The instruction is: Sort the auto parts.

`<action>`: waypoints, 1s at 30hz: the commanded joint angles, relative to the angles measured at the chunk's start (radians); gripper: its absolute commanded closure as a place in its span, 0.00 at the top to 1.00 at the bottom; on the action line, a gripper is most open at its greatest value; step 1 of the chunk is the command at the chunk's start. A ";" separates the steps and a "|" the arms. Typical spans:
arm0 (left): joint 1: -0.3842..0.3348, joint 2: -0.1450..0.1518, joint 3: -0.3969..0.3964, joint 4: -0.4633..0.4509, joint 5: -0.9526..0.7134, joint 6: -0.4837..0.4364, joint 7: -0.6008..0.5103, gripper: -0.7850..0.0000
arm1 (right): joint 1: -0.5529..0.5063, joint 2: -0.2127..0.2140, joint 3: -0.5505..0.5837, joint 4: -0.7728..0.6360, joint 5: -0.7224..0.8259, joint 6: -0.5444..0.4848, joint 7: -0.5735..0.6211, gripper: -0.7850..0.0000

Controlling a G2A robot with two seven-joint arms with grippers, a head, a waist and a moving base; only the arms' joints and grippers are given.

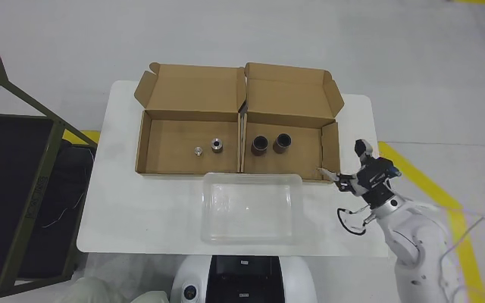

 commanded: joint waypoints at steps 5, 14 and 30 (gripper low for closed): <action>0.000 0.000 0.000 0.000 0.000 0.000 0.000 1.00 | -0.059 0.008 0.062 -0.020 0.011 0.005 -0.040 1.00; 0.000 0.000 0.000 0.000 0.000 0.000 0.000 1.00 | -0.126 0.014 0.103 -0.051 0.019 0.035 -0.087 1.00; 0.000 0.000 0.000 0.000 0.000 0.000 0.000 1.00 | -0.136 0.016 0.115 -0.048 0.025 0.036 -0.095 1.00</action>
